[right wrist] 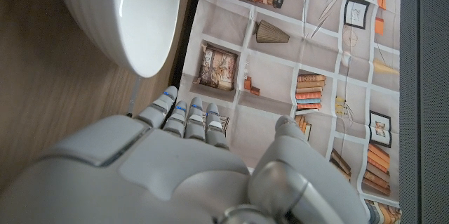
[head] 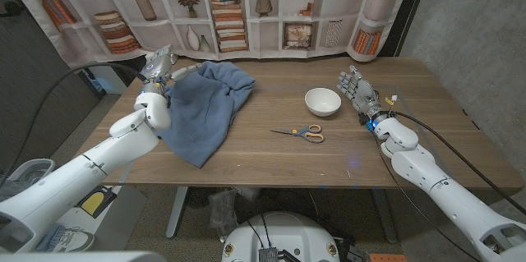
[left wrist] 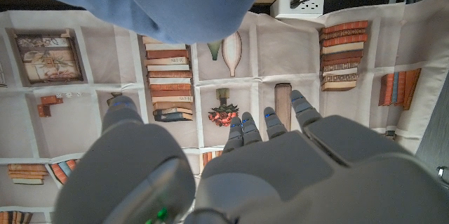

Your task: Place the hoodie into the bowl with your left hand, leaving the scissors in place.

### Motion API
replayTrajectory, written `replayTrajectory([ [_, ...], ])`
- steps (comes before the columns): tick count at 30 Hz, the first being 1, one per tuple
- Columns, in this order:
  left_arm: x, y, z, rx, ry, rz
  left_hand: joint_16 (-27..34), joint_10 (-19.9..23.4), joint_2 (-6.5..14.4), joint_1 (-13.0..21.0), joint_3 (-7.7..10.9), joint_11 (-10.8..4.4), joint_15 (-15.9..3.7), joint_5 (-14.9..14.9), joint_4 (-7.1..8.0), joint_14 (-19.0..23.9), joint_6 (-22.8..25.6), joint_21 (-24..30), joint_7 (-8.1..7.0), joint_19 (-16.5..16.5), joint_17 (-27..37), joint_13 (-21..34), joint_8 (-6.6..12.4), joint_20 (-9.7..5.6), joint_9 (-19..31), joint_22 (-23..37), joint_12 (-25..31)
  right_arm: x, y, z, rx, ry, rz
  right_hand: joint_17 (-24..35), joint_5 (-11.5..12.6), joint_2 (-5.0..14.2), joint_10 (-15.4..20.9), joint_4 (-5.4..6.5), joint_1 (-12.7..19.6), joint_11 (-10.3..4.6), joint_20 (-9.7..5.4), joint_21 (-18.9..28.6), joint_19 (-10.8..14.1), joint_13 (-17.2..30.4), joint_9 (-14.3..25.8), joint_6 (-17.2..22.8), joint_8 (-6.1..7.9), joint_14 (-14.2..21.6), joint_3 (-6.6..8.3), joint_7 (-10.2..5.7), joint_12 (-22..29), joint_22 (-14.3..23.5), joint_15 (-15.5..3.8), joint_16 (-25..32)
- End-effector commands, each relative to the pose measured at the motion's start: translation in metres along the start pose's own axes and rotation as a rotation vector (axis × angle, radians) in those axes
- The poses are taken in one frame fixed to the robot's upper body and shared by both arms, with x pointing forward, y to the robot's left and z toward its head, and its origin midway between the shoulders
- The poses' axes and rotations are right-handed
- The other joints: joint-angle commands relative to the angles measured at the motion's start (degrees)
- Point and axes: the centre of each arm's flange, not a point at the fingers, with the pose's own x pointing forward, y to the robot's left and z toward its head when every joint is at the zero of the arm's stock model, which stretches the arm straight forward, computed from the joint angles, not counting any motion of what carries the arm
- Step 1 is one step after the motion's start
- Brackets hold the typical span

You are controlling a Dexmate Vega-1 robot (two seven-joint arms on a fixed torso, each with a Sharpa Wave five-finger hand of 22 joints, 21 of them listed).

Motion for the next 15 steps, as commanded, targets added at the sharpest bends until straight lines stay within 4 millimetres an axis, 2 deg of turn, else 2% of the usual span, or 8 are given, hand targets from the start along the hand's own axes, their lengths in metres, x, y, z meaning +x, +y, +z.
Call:
replayTrajectory([
  [1,0.006,-0.013,0.004,0.004,-0.007,-0.026,0.5,0.0,-0.2,0.2,-0.45,-0.68,0.61,0.2,-0.11,0.2,0.0,0.1,-0.35,0.1,0.4,0.3,0.28,0.45,0.1,0.1,0.4,-0.003,-0.001,0.003,-0.002,-0.006,-0.009,0.1,0.0,0.55,0.4,-0.29,0.3,0.07,0.2,-0.1,0.3,0.2,0.2,0.5,0.07,0.4,0.03,0.0,0.1,0.3,0.2,0.1],
  [15,0.009,-0.03,0.005,0.004,0.001,-0.071,0.5,0.4,-0.1,0.4,-0.86,-1.17,0.38,0.3,-0.21,0.4,0.3,0.1,-0.5,0.2,0.4,0.3,0.38,0.49,0.1,0.2,0.6,-0.002,-0.001,0.002,-0.003,0.003,-0.007,0.1,0.0,0.58,0.4,-0.38,0.3,0.08,0.23,-0.1,0.4,0.2,0.2,0.5,0.06,0.4,-0.01,-0.05,0.1,0.3,0.15,0.0],
])
